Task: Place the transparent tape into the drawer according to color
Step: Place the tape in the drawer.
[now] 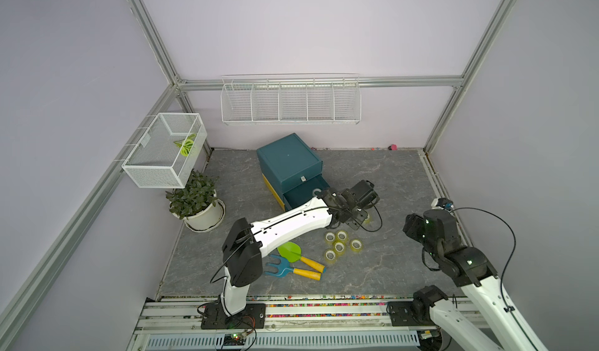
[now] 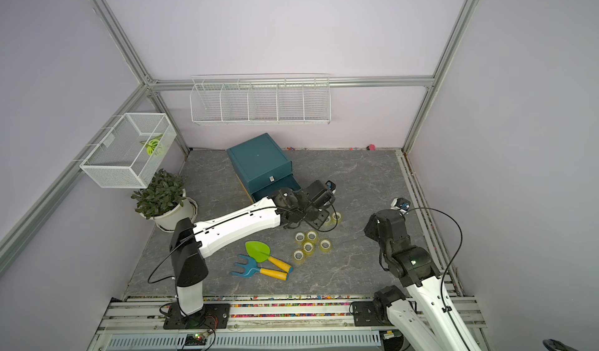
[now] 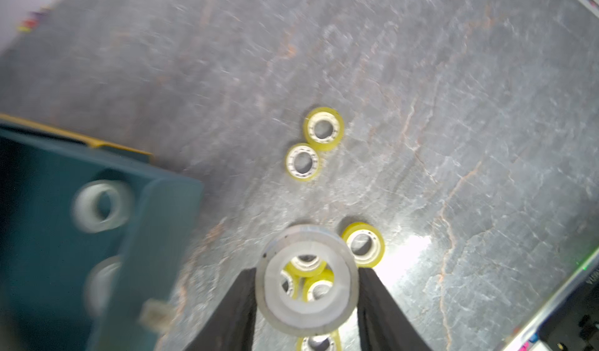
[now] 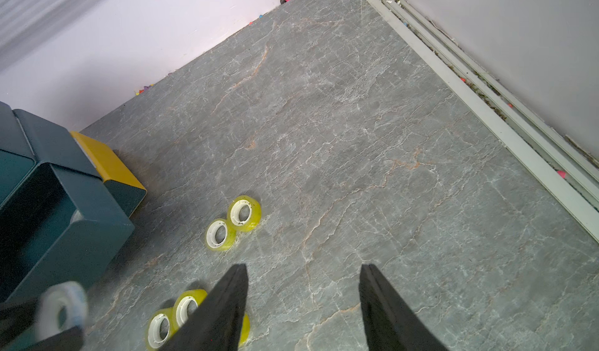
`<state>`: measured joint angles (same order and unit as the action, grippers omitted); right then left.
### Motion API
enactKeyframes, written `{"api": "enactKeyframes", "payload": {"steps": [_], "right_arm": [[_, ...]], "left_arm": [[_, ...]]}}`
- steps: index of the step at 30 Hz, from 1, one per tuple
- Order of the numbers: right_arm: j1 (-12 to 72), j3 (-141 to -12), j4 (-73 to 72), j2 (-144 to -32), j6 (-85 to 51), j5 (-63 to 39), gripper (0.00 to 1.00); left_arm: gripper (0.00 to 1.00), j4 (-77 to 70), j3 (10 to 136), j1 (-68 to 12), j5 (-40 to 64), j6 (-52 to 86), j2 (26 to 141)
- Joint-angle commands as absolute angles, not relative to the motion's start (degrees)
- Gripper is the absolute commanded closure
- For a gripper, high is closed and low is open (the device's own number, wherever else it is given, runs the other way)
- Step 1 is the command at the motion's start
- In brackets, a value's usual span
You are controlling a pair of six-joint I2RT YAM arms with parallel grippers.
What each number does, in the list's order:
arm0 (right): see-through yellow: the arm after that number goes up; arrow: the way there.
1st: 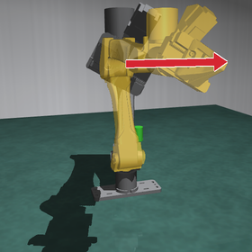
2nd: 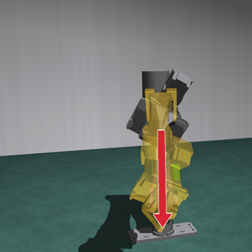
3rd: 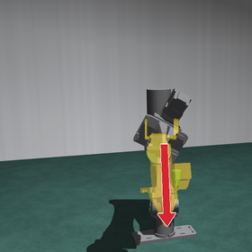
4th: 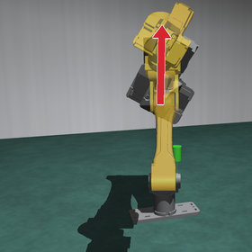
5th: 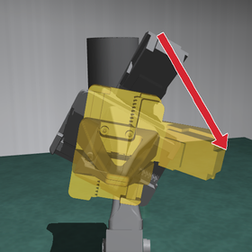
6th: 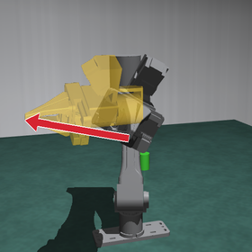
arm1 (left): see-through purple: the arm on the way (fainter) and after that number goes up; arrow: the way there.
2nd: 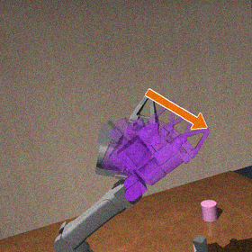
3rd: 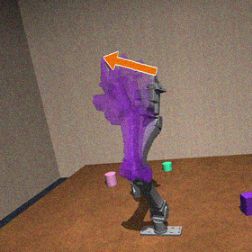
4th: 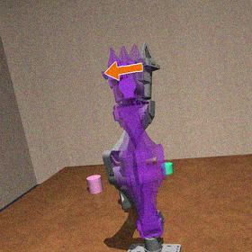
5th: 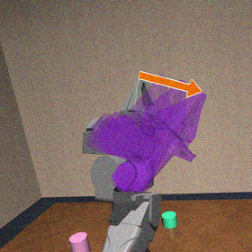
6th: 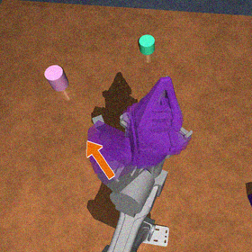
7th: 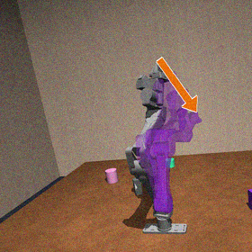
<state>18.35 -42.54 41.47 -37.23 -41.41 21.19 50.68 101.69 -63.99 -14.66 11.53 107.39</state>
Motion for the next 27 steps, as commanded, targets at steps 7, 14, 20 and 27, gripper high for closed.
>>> {"api": "enactKeyframes", "payload": {"steps": [7,14,20,27], "right_arm": [[18.1,-42.8,39.4,-38.3,-42.8,20.6,0.4],[18.1,-42.6,38.7,-39.0,-42.5,19.9,0.4],[18.1,-42.8,38.5,-40.0,-41.6,18.6,0.39],[18.1,-42.5,36.4,-41.4,-40.4,15.1,0.37]], "left_arm": [[0.56,50.4,93.1,-54.4,-22.2,16.2,98.5],[0.56,46.7,88.3,-48.0,-21.7,20.2,99.1],[0.51,46.9,88.2,-46.8,-20.9,20.3,100.8],[0.34,47.1,87.9,-46.7,-20.2,21.0,100.1]]}}
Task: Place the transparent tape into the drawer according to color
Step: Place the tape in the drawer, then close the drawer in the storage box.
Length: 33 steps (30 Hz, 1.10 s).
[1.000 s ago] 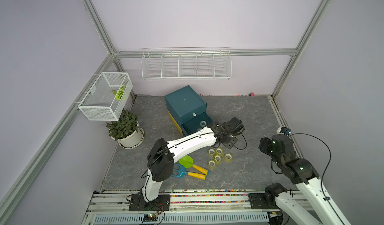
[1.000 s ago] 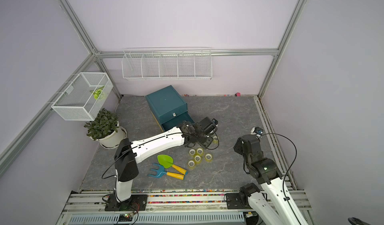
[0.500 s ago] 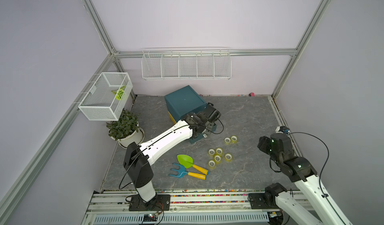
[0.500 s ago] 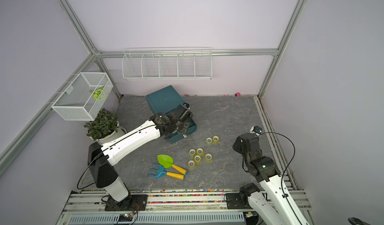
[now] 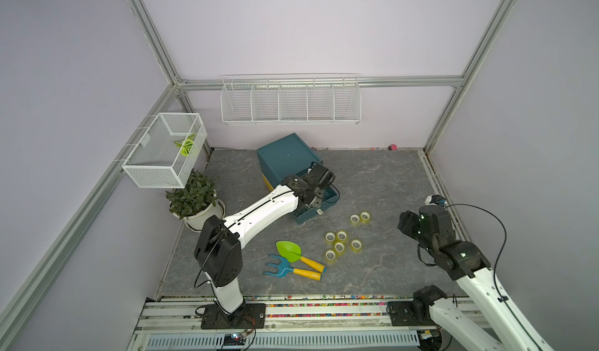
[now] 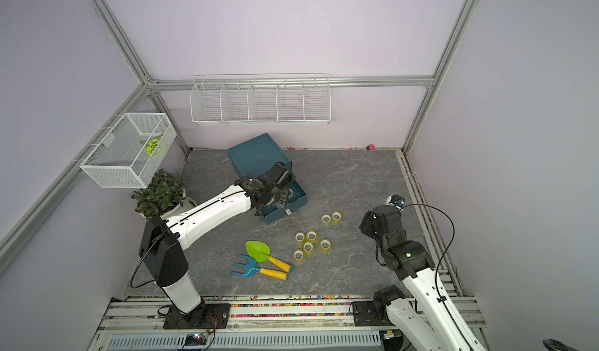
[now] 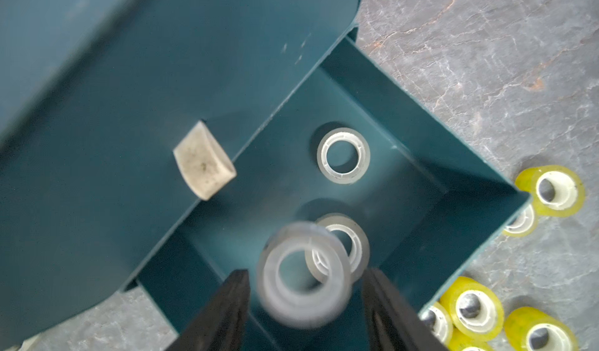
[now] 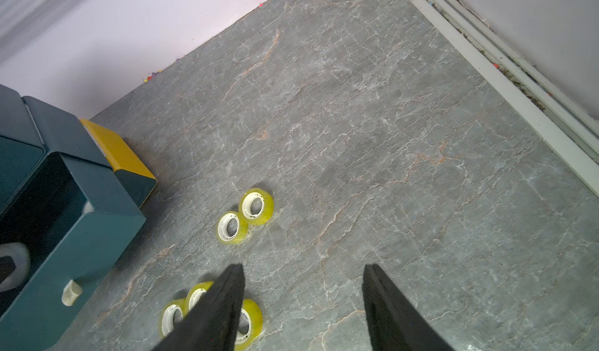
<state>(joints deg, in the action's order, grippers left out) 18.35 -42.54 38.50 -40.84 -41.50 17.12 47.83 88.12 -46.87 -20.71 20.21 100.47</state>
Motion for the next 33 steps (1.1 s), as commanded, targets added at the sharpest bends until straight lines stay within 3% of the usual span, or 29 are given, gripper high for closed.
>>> {"api": "enactKeyframes", "payload": {"steps": [1,12,20,26,33], "right_arm": [[18.1,-42.4,36.1,-41.6,-40.4,14.7,0.37],[19.9,-44.4,29.9,-53.8,-33.1,-3.7,0.41],[32.9,-49.2,24.6,-66.4,-30.1,-2.6,0.46],[37.5,-54.6,22.0,-76.2,-29.4,-4.7,0.52],[41.0,-59.3,16.7,-85.2,-29.4,-5.8,0.56]], "left_arm": [[0.32,47.0,87.9,-46.6,-20.1,21.0,99.6],[0.18,44.6,85.0,-46.5,-19.6,22.8,86.2],[0.14,41.7,81.5,-38.7,-19.6,25.0,77.5],[0.13,38.6,77.0,-30.4,-18.5,28.3,77.2],[0.13,37.3,75.7,-27.2,-18.3,29.6,79.9]]}}
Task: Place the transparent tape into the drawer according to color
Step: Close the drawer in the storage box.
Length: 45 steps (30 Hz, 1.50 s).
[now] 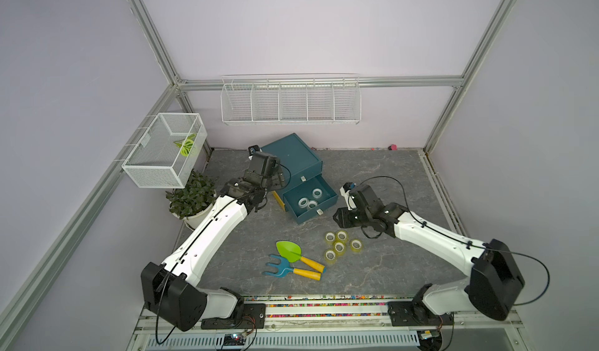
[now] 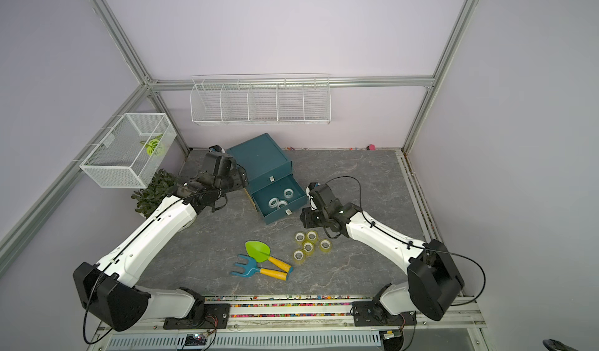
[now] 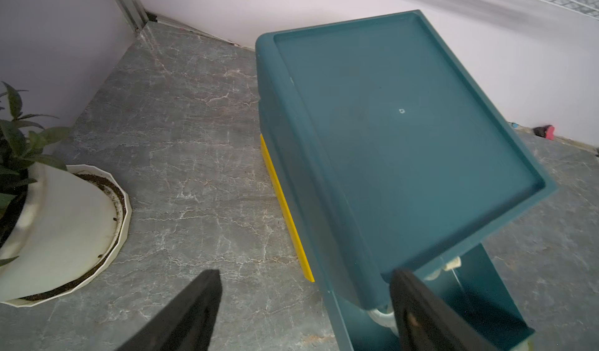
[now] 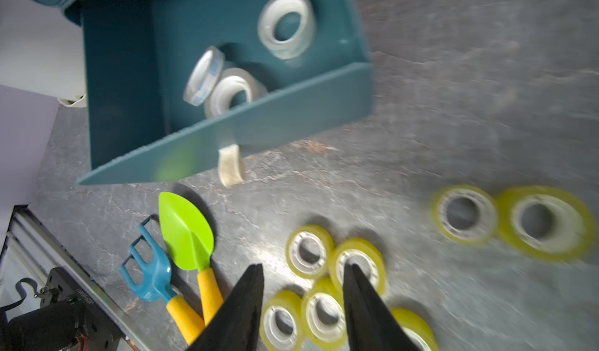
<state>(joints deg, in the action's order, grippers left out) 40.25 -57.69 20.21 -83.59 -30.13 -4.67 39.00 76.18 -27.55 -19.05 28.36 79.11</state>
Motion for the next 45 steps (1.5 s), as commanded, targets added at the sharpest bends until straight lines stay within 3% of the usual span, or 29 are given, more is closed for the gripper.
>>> {"api": "enactKeyframes", "payload": {"steps": [1,16,29,38,45], "right_arm": [[41.1,-59.6,15.3,-85.9,-29.6,-6.1,0.56],[40.8,-71.4,9.0,-100.1,-29.6,-4.9,0.59],[38.7,-77.1,-6.9,-110.6,-35.8,-5.8,0.59],[38.8,-75.1,-16.1,-113.3,-39.1,-5.1,0.59],[38.8,-68.8,-19.3,-108.0,-39.7,-5.5,0.49]], "left_arm": [[0.13,37.3,75.6,-27.1,-18.3,29.6,80.4],[0.14,38.6,74.3,-26.6,-17.4,29.4,85.0],[0.16,39.0,73.6,-26.6,-16.1,29.6,86.8],[0.17,38.8,73.1,-26.6,-15.2,29.6,87.4],[0.17,38.6,73.1,-26.6,-15.0,29.3,87.5]]}}
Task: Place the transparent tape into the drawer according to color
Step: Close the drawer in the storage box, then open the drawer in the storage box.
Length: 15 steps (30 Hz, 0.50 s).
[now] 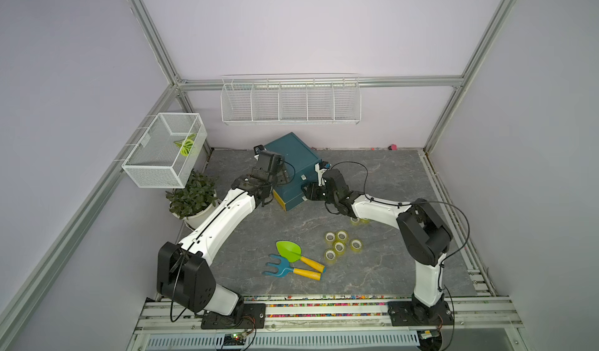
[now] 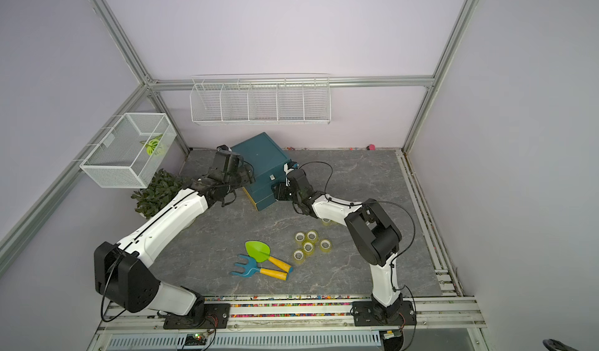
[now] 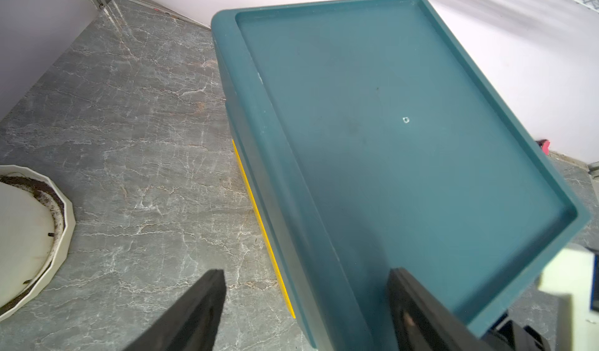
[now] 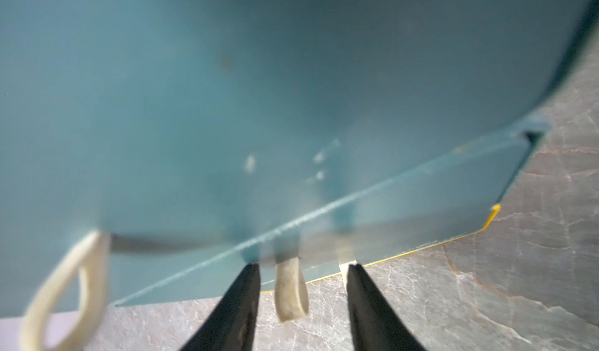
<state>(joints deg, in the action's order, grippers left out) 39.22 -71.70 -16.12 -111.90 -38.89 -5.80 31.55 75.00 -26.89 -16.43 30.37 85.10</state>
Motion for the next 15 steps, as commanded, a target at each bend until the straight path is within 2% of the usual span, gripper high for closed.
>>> {"api": "enactKeyframes", "payload": {"steps": [1,7,15], "right_arm": [[38.9,-67.1,-19.4,-106.3,-40.0,-5.5,0.49],[38.8,-57.0,-21.2,-100.5,-47.4,-8.0,0.48],[37.8,-56.7,-36.2,-111.7,-63.9,-16.5,0.47]], "left_arm": [[0.17,38.7,73.1,-26.6,-15.1,29.4,87.4],[0.16,38.7,72.9,-26.6,-15.3,29.1,86.5],[0.16,38.4,72.8,-26.6,-14.7,29.0,86.5]]}}
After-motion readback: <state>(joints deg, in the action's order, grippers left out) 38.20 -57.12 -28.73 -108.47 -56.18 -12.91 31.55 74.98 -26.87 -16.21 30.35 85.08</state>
